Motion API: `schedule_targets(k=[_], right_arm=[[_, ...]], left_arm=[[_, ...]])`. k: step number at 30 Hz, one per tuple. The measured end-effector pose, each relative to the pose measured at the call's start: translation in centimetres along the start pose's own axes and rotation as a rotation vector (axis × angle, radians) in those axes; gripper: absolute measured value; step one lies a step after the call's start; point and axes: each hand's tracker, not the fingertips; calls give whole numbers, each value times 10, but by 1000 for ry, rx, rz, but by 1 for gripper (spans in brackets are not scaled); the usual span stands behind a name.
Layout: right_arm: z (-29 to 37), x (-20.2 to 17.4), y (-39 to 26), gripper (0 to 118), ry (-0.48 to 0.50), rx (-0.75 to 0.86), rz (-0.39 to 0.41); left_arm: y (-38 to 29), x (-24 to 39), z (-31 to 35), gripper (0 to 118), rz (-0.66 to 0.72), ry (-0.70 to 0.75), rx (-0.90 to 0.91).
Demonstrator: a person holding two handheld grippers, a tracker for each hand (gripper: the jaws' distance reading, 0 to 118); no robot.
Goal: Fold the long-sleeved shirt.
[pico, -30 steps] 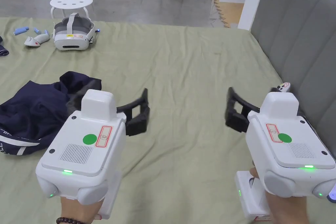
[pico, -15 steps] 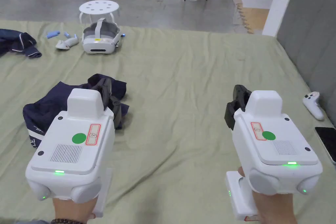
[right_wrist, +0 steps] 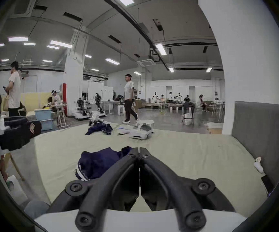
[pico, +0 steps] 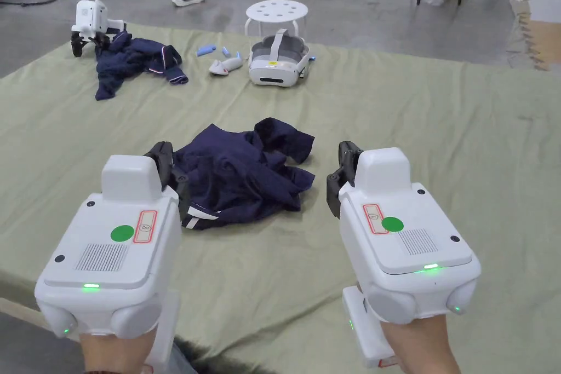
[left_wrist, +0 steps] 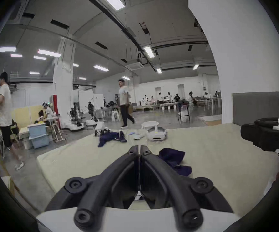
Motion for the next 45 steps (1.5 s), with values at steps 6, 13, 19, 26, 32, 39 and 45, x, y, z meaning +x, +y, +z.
schedule_targets(k=[6,13,19,26,32,39,45], right_arm=[[-13,1,4,0,-1,-7,25],[-28,3,-3,0,-2,-41,16],[-42,8,-13,0,-6,-94,22],[-32,21,-11,0,-33,-98,-8],[-7,47,-4,0,-100,-78,-33],[36,106,10,0,-285,-40,-40],[89,162,23,0,-444,-15,-59]], left_arm=[[-11,-12,-110,20,203,-99,-411],[-66,-29,-264,97,269,-177,-727],[-100,-25,-298,27,111,-101,-827],[-48,-33,-292,17,110,-249,-778],[71,9,-237,17,121,-490,-540],[112,179,-177,17,6,-772,-460],[20,343,-155,17,61,-1040,-645]])
